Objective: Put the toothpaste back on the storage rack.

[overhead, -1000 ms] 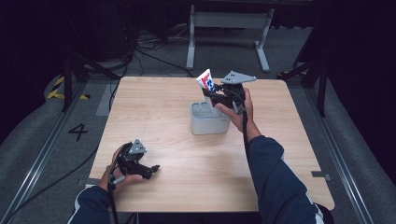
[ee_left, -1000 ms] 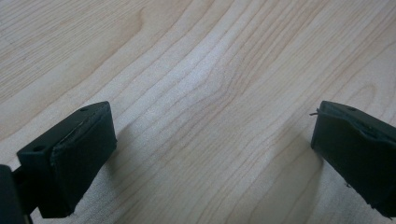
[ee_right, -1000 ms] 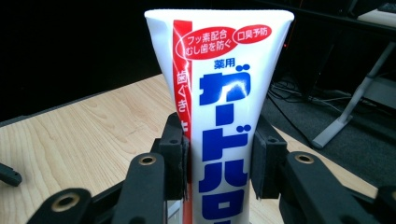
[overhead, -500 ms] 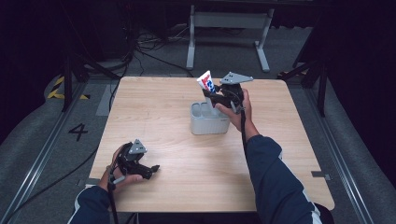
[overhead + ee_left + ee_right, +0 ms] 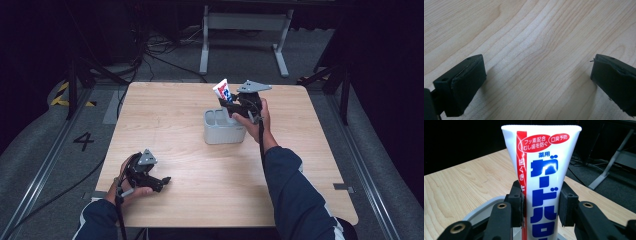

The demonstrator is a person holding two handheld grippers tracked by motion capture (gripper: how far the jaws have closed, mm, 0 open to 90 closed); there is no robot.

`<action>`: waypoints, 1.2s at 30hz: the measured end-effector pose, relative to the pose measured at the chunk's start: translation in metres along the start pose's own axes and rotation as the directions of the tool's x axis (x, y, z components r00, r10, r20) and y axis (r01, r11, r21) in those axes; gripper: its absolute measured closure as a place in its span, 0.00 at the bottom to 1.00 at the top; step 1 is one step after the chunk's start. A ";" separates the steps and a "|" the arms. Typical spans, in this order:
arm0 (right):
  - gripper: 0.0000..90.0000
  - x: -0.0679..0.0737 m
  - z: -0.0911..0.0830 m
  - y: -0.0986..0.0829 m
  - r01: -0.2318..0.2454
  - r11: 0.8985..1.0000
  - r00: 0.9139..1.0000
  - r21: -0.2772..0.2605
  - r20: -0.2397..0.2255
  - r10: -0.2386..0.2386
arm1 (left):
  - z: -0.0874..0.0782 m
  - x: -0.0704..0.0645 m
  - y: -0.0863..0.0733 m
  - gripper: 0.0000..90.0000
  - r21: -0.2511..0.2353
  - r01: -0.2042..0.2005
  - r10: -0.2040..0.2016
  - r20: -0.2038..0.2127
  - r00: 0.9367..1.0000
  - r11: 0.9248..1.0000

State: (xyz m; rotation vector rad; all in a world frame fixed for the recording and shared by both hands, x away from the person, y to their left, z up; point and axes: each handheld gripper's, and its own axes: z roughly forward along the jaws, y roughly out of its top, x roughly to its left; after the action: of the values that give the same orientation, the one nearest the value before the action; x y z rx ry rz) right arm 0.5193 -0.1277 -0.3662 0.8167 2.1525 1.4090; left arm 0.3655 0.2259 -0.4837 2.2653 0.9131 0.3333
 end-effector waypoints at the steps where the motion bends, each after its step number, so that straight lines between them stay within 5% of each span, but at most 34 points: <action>1: 0.70 0.000 -0.001 -0.001 -0.006 1.000 1.000 0.004 -0.001 0.006 | 0.000 0.000 0.000 0.00 0.000 0.000 0.000 0.000 1.000 1.000; 36: 0.65 0.001 -0.013 -0.025 0.034 0.993 0.999 0.114 -0.023 -0.032 | 0.000 0.000 0.000 0.00 0.000 0.001 -0.001 0.001 1.000 1.000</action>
State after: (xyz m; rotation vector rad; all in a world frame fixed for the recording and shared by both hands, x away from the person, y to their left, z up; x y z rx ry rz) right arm 0.5040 -0.1433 -0.3845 0.8072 2.2699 1.2933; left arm 0.3654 0.2259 -0.4838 2.2647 0.9140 0.3318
